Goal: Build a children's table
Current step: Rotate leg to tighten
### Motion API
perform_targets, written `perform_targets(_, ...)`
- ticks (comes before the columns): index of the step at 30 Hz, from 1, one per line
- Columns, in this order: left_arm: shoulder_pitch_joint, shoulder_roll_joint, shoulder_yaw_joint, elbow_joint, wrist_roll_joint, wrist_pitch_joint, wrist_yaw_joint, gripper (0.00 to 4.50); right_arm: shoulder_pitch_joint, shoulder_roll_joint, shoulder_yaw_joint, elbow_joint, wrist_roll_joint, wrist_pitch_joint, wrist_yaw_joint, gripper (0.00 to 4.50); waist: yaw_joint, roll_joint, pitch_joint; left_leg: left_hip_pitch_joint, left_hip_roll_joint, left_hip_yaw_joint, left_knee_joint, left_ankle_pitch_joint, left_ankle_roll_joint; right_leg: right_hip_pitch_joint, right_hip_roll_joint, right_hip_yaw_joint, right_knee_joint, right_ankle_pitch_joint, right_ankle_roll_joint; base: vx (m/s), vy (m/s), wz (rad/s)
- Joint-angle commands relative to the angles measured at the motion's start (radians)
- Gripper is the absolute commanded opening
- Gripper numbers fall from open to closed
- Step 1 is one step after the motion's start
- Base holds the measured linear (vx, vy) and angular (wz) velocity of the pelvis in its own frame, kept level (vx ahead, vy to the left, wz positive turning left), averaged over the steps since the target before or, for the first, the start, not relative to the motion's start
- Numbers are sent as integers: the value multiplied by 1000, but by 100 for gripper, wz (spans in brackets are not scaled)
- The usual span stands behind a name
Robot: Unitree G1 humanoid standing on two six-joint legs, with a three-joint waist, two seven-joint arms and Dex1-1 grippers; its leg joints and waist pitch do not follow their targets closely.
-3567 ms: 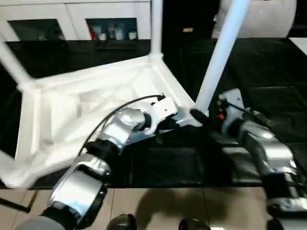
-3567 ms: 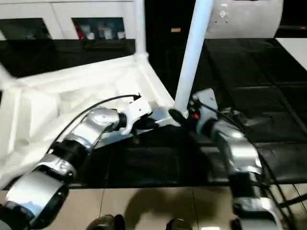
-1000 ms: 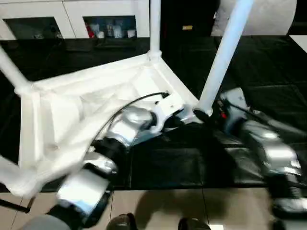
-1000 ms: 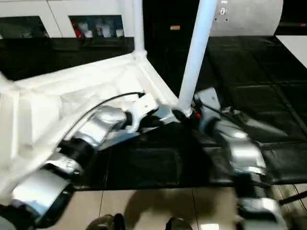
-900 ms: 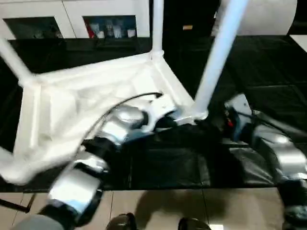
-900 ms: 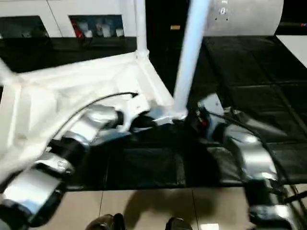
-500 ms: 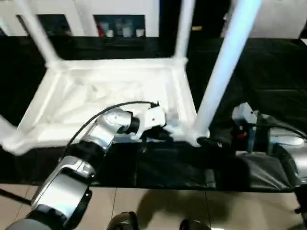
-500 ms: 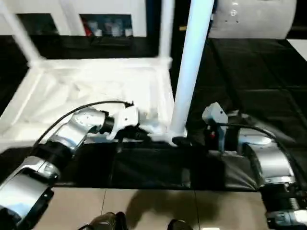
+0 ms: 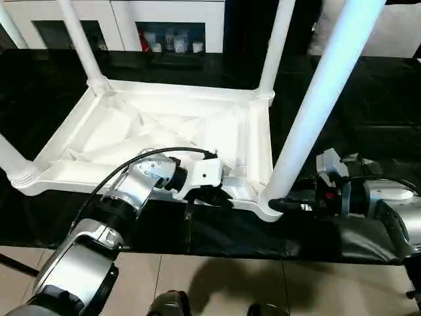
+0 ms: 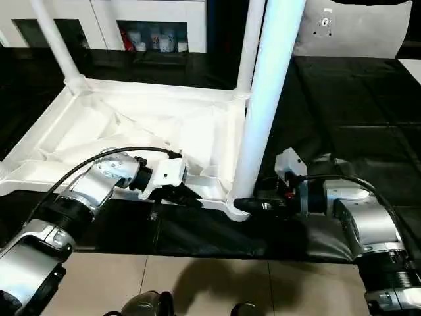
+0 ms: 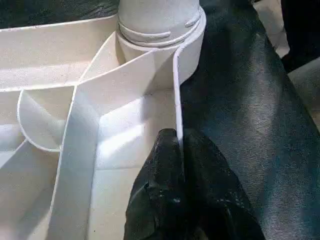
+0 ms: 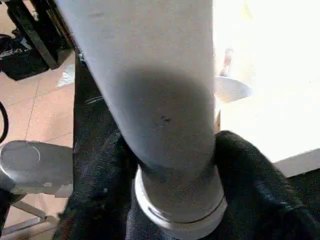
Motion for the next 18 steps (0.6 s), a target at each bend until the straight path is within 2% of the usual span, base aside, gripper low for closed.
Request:
perform_targets(1,22,3,-41,-14,20,-8,-27,0,-15,3,7,2,20,-10,19,224,-1,-20,-84,25,71,-32,-62,-161,104,50,-79,48,-70,-160,-252,0,0,0)
perform_targets(3,23,4,-41,-12,20,-12,-29,0,-18,8,4,6,21,-11,20,207,-1,-21,-85,25,70,-32,-60,-154,107,49,-78,48,-69,-153,-252,0,0,0)
perform_targets(11,24,4,-32,-6,16,-6,-25,0,-2,22,11,-16,29,-5,23,196,-2,-21,-86,24,69,-31,-58,-137,121,50,-76,46,-66,-128,-258,0,0,0)
perform_targets(12,27,3,-29,-9,13,3,-20,0,7,28,10,-31,34,1,11,196,-2,-17,-84,24,68,-31,-58,-139,121,49,-75,47,-67,-127,-257,0,0,0)
perform_targets(14,28,-3,-24,-15,9,21,-9,0,15,36,7,-43,31,0,-10,196,-2,-19,-85,24,69,-32,-58,-139,120,49,-75,46,-66,-123,-260,0,0,0)
perform_targets(15,24,-22,-10,-22,1,64,25,0,10,54,5,-44,16,32,-70,196,-4,-14,-82,25,69,-31,-60,-142,116,48,-74,47,-66,-122,-265,0,0,0)
perform_targets(17,14,-52,12,-30,-8,128,84,0,-7,86,7,-37,-23,73,-177,196,-6,-14,-79,25,68,-32,-62,-157,109,47,-73,46,-69,-146,-263,0,0,0)
perform_targets(18,8,-71,23,-33,-11,152,117,0,-17,111,9,-34,-46,99,-245,196,-13,-15,-71,25,65,-34,-68,-205,80,45,-73,45,-79,-237,-245,0,0,0)
